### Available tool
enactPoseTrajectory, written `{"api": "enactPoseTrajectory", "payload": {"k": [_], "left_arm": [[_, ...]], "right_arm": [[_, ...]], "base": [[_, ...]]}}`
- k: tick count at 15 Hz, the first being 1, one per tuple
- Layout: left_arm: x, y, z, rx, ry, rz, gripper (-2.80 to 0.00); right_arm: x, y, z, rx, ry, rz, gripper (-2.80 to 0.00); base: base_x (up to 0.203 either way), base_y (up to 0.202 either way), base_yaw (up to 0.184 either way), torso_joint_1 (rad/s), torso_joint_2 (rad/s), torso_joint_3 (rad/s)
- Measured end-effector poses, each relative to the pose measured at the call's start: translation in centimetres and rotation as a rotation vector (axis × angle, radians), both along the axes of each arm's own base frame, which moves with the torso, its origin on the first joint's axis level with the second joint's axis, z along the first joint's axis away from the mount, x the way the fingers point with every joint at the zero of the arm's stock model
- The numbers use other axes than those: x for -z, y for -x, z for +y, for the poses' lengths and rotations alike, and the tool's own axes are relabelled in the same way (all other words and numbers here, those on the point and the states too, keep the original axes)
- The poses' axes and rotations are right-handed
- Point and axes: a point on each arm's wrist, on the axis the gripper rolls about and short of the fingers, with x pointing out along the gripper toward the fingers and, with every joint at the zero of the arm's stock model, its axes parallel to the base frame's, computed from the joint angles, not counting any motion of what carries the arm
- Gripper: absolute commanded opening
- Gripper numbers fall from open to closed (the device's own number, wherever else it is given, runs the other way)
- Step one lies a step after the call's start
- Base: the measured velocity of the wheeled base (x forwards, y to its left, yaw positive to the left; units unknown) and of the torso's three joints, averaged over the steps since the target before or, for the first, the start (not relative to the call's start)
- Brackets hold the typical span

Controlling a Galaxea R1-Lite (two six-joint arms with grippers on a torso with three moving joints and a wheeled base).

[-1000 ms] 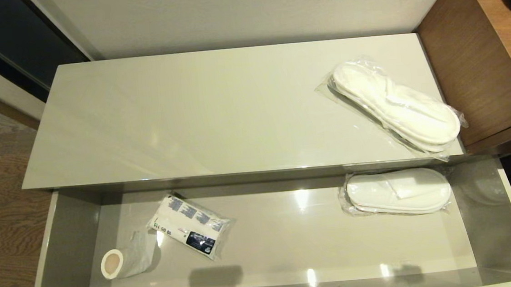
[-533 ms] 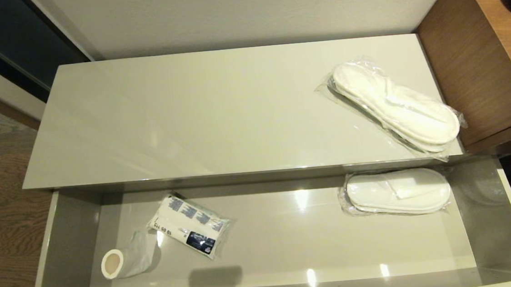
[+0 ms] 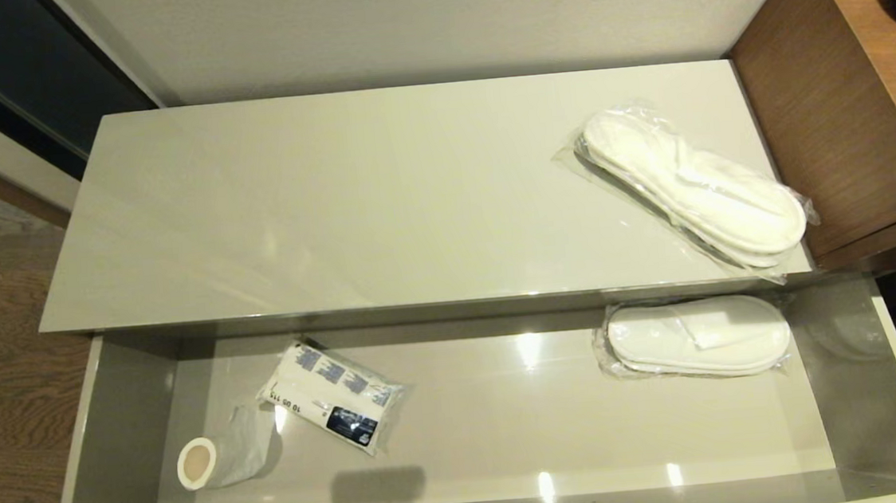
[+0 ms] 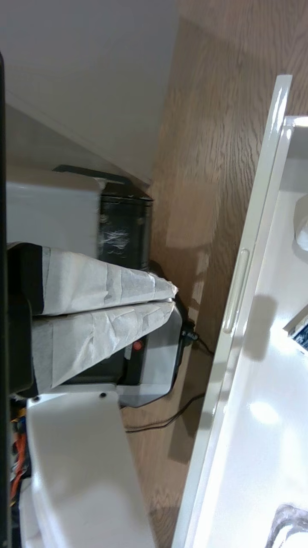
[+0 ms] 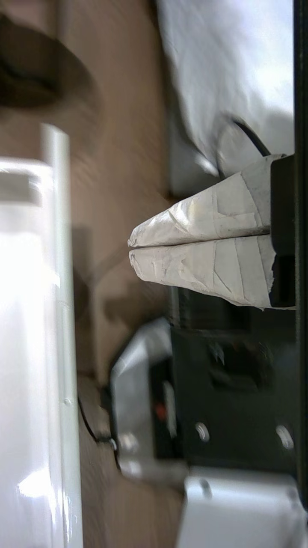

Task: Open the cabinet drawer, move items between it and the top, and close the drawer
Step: Pick up the disposable slippers on the table

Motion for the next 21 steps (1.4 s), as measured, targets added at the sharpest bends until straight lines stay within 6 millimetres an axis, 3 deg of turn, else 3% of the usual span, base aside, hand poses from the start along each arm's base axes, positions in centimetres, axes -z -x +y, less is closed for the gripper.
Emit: {"api": "enactPoseTrajectory", "payload": {"k": [4,7,12,16,21], "left_arm": [[-0.1,1.4,-0.2,0.045,0.034,0.029,-2.8],[-0.1,2.4,-0.2,-0.006,0.019,0.051,-2.8],[-0.3,3.2,2.5,-0.042,-0.027,0.058,-2.8],[0.0,3.7,1.2,0.087,0.063,0.044,-2.8],[2.5,3.9,0.8,0.104,-0.066,0.028,-2.8]], "right_arm": [[3.3,1.0,-0.2,-0.053,0.097,0.01,-2.8],[4.9,0.6,-0.2,-0.073,0.116,0.004,-2.8],[6.1,-0.3,-0.1,-0.075,0.11,0.012,-2.8],[6.7,-0.9,-0.2,-0.074,0.108,0.012,-2.8],[7.3,-1.6,-0.1,-0.07,0.091,0.007,-2.8]], "base": [[0.0,0.0,0.0,0.0,0.0,0.0],[0.0,0.0,0.0,0.0,0.0,0.0],[0.0,0.0,0.0,0.0,0.0,0.0],[0.0,0.0,0.0,0.0,0.0,0.0],[0.0,0.0,0.0,0.0,0.0,0.0]]}}
